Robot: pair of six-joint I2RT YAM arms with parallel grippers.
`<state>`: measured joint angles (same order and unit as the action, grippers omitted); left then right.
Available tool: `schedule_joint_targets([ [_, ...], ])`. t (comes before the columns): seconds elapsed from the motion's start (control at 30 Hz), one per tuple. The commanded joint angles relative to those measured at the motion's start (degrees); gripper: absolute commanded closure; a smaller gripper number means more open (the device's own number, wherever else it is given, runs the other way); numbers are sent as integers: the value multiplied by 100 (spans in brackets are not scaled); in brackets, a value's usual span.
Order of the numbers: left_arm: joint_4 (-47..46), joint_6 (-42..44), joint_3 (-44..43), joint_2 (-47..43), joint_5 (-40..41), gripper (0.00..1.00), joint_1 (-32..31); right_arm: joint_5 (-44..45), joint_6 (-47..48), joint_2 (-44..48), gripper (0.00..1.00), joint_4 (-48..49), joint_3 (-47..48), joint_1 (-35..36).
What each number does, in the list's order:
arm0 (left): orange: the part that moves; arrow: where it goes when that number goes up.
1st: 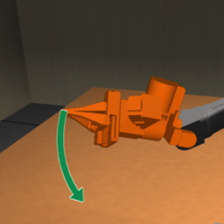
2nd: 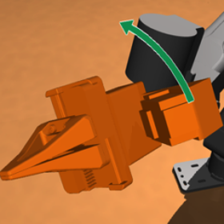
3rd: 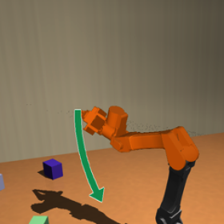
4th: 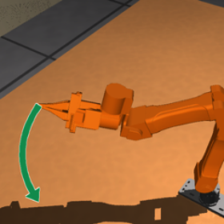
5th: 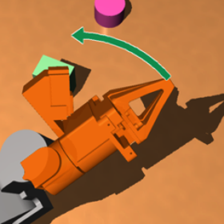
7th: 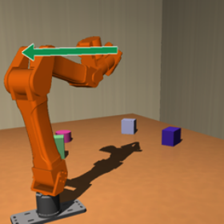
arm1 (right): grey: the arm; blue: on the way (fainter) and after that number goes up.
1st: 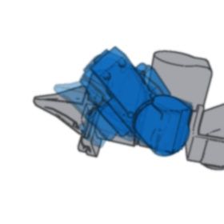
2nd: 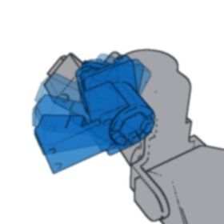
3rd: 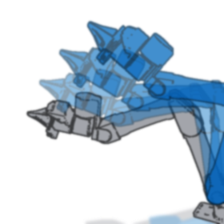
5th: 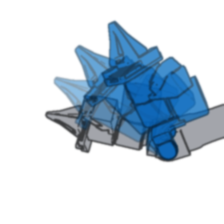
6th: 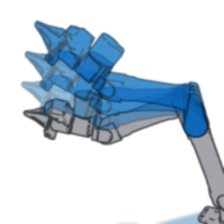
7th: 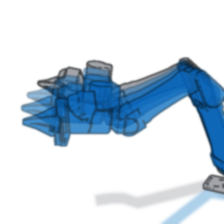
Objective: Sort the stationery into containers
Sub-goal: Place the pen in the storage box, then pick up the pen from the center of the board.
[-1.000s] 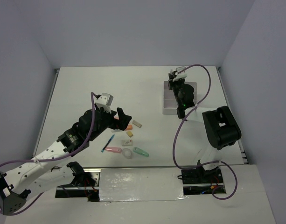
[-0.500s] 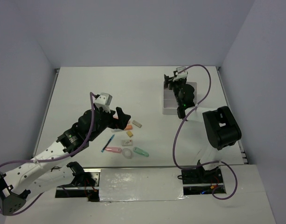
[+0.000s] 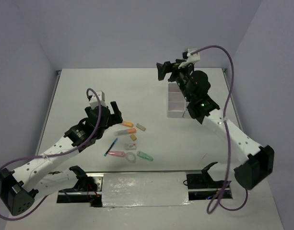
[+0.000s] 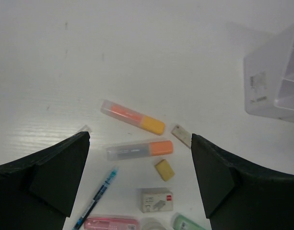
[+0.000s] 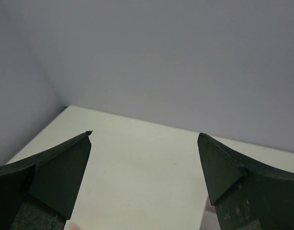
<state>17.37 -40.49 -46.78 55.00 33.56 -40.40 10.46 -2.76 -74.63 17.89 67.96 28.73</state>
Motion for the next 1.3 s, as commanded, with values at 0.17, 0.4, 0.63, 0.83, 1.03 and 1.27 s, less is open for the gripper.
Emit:
schedule_joint_targets([
  [0.17, 442, -372, 284, 563, -728, 1, 542, -641, -1042, 1740, 0, -1754, -1320, 537],
  [0.4, 549, -609, 785, 1047, -1159, 9, 542, -1159, -1173, 2584, 0, -1886, -2049, 616],
  [0.63, 794, -469, 899, 1153, -1729, 21, 542, -1476, -1323, 3112, 0, -1552, -2480, 642],
  [0.83, 962, -468, 952, 1513, -1774, 25, 542, -1608, -1349, 3156, 0, -1350, -2630, 634],
  [1.03, 962, -548, 926, 1575, -1660, 30, 542, -1670, -1323, 3200, 0, -1288, -2718, 642],
  [1.27, 988, -556, 978, 1847, -1669, 37, 542, -1617, -1279, 3305, 0, -1323, -2754, 642],
])
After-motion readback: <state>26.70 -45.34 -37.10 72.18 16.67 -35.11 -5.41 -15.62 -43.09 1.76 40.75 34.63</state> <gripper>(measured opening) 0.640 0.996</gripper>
